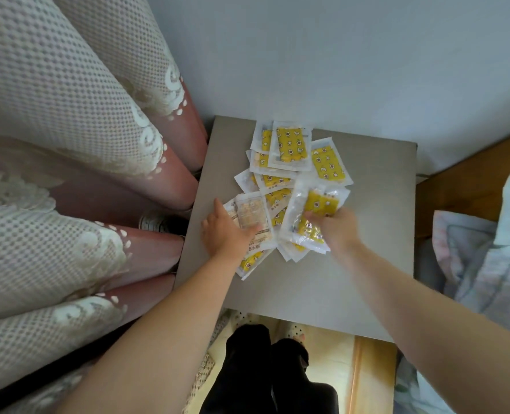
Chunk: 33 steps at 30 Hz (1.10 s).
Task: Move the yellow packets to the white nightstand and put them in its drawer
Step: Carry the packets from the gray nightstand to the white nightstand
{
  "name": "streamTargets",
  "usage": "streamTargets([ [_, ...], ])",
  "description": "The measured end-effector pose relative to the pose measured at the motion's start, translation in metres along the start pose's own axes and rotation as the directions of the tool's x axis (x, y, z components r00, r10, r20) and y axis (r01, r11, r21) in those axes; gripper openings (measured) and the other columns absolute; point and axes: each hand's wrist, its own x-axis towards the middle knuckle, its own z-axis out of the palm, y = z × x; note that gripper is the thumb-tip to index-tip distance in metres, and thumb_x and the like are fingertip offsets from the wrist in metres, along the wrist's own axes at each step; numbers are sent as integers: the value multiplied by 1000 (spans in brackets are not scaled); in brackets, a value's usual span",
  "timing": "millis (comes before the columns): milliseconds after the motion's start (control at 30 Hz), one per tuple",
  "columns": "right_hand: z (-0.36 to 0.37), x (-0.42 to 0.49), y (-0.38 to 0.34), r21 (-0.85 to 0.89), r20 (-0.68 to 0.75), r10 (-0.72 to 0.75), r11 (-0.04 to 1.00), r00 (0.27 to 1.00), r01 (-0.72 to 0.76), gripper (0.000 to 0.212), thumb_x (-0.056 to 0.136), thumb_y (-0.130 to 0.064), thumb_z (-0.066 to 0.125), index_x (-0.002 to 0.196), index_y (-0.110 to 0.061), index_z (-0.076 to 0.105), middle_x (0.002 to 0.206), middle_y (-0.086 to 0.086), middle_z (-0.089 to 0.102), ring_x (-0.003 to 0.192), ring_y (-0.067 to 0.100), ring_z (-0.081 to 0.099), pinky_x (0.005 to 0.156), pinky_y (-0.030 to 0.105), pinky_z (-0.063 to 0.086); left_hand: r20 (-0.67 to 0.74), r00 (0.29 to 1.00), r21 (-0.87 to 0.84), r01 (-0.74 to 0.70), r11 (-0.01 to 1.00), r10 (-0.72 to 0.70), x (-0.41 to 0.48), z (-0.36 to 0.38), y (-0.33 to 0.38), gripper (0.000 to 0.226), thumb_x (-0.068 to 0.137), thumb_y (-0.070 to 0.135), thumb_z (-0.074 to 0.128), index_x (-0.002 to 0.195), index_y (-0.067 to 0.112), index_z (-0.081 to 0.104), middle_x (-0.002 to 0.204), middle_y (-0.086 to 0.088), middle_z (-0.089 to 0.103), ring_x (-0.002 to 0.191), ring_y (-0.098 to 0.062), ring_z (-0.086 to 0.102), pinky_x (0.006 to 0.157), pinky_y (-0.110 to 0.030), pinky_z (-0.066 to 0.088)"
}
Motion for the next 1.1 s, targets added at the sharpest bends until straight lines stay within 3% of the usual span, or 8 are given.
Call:
streamTargets([
  [133, 18, -4, 25, -225, 16, -72, 971, 997, 74, 13, 80, -13, 72, 79, -13, 60, 68, -4, 58, 68, 18, 57, 54, 23, 40, 32, 997, -92, -69, 993, 72, 1, -5, 5, 118, 66, 32, 86, 153, 21, 7, 144, -9, 41, 134, -28, 35, 105, -41, 35],
  [233, 23, -3, 28, -272, -13, -102, 958, 995, 95, 18, 81, -18, 72, 90, -10, 59, 70, -6, 56, 73, 19, 56, 53, 20, 36, 31, 997, -250, -56, 967, 66, -6, -10, 16, 117, 69, 14, 85, 153, 26, 4, 147, -7, 34, 133, -25, 40, 101, -38, 40],
  [367, 23, -1, 29, -275, -11, -104, 957, 995, 97, 19, 80, -19, 72, 89, -10, 57, 69, -6, 55, 71, 18, 55, 51, 19, 36, 77, 994, -450, 101, 888, -75, -13, -11, 25, 110, 72, 2, 81, 153, 23, 9, 145, -7, 43, 127, -26, 50, 91, -36, 48],
  [467, 22, -1, 31, -264, -9, -109, 959, 994, 103, 17, 80, -18, 72, 87, -9, 59, 68, -5, 56, 68, 17, 56, 51, 20, 37, 156, 976, -551, 211, 807, -149, -13, -9, 20, 54, 76, 2, 77, 124, 11, 54, 122, -9, 63, 99, -24, 66, 78, -34, 56],
  [567, 22, -3, 31, -229, -7, -110, 968, 994, 106, 17, 80, -16, 72, 72, -14, 57, 63, -7, 55, 62, 13, 54, 51, 20, 39, 186, 972, -606, 230, 762, -146, -13, -14, 15, 20, 82, 2, 71, 97, 15, 66, 97, -4, 70, 73, -14, 66, 58, -25, 53],
  [733, 22, -4, 25, -183, 46, -44, 982, 998, 52, 14, 81, -16, 72, 74, -17, 60, 66, -6, 58, 62, 12, 56, 62, 26, 46, 126, 975, -692, 218, 688, -183, -16, -28, 0, 16, 84, 2, 67, 91, 16, 66, 94, -4, 70, 76, -15, 67, 68, -33, 56],
  [900, 12, -4, 16, -151, 101, 19, 988, 995, -3, 11, 81, -14, 73, 83, -14, 62, 70, -3, 60, 62, 12, 55, 53, 23, 42, 63, 980, -766, 170, 620, -191, -28, -47, -10, 22, 87, -3, 63, 104, 10, 66, 95, -1, 67, 80, -16, 66, 62, -27, 53],
  [1100, 8, -20, 19, -12, 82, 73, 997, 994, -72, 17, 81, -10, 72, 71, -17, 60, 70, 0, 61, 65, 17, 56, 55, 24, 43, 64, 985, -728, 155, 667, -160, -50, -50, -12, 26, 88, -3, 61, 111, 9, 65, 97, 1, 65, 80, -14, 64, 59, -23, 50],
])
